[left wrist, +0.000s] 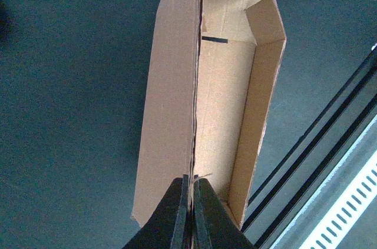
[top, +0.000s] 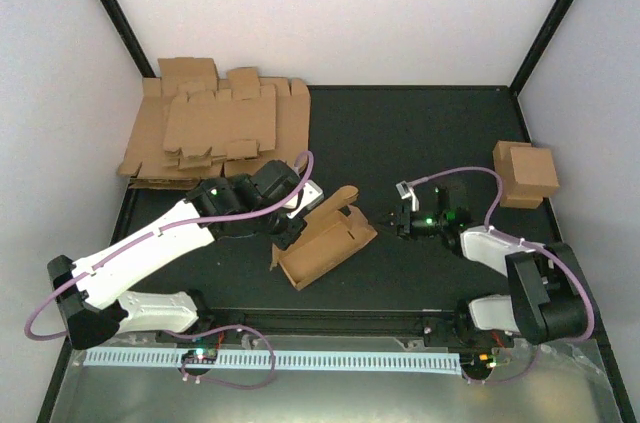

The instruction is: Fold the paper box

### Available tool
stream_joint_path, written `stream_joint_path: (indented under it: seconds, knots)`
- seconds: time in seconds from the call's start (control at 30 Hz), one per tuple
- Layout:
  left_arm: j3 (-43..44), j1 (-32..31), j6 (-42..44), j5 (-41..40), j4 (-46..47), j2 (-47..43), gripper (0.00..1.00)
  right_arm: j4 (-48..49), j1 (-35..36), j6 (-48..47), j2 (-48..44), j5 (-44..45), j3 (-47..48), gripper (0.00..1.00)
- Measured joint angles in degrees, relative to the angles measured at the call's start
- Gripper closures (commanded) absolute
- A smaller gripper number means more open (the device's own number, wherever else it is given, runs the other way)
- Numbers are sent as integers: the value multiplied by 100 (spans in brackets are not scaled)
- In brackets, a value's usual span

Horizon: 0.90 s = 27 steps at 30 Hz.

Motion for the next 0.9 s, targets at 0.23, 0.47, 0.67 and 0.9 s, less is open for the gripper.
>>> stream_joint_path:
  seconds: [0.23, 0.47, 0.67, 0.9]
  knots:
    - [-2, 0, -2, 9, -31, 0, 98, 142, 94, 0, -232, -72, -2, 53]
    - [-2, 2, -4, 17, -59, -2, 98, 24, 203, -85, -297, -42, 2, 36]
    - [-2, 2, -4, 17, -57, -76, 98, -173, 225, -197, -297, 267, 0, 32]
    - [-2, 2, -4, 125, -33, -251, 99, -57, 229, -175, -26, 306, 0, 13]
